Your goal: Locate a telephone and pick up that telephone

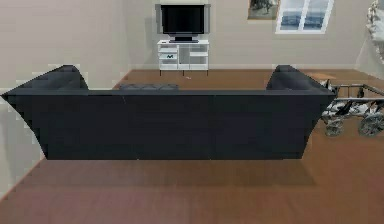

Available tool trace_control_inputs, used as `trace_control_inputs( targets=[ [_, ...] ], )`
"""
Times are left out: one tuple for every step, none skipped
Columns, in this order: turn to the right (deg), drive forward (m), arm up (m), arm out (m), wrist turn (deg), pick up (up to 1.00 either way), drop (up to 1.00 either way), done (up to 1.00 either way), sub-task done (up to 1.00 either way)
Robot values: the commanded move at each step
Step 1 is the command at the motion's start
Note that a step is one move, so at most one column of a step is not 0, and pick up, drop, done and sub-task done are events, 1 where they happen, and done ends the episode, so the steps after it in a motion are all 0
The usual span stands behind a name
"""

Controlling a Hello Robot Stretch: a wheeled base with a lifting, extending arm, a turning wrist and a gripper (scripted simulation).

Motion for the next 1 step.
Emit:
trace_control_inputs(
  targets=[
    [-6.0, 0.00, 0.00, 0.00, 0.0, 0.00, 0.00, 0.00, 0.00]
  ],
)
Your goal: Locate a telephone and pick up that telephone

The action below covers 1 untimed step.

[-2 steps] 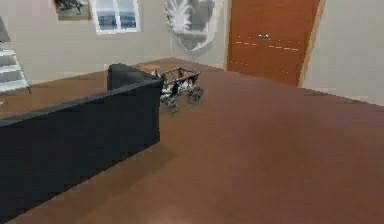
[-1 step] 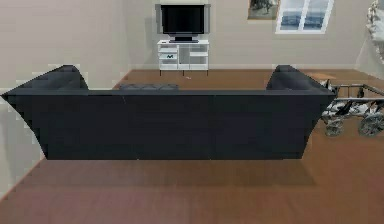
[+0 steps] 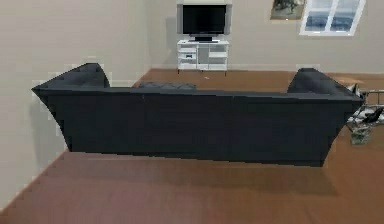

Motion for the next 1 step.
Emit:
trace_control_inputs(
  targets=[
    [0.0, 0.05, 0.00, 0.00, 0.0, 0.00, 0.00, 0.00, 0.00]
  ],
)
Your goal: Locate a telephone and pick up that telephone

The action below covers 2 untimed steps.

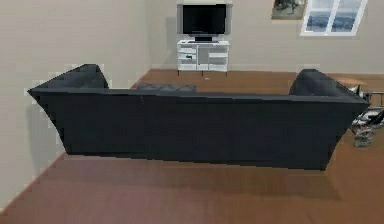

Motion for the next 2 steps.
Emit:
trace_control_inputs(
  targets=[
    [-45.0, 0.00, 0.00, 0.00, 0.0, 0.00, 0.00, 0.00, 0.00],
    [-45.0, 0.00, 0.00, 0.00, 0.0, 0.00, 0.00, 0.00, 0.00]
  ],
)
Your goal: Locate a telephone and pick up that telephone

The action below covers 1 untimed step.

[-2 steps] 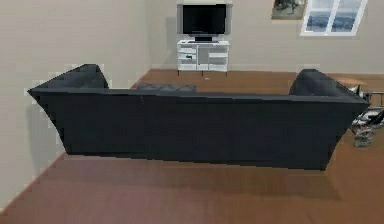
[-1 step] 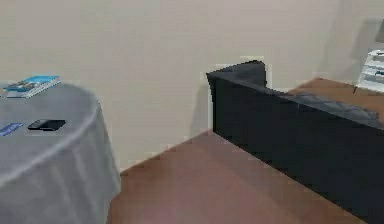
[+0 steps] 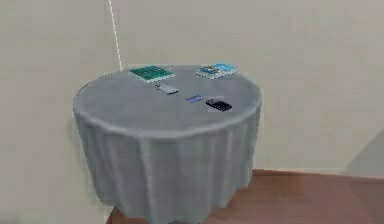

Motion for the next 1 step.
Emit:
trace_control_inputs(
  targets=[
    [-45.0, 0.00, 0.00, 0.00, 0.0, 0.00, 0.00, 0.00, 0.00]
  ],
)
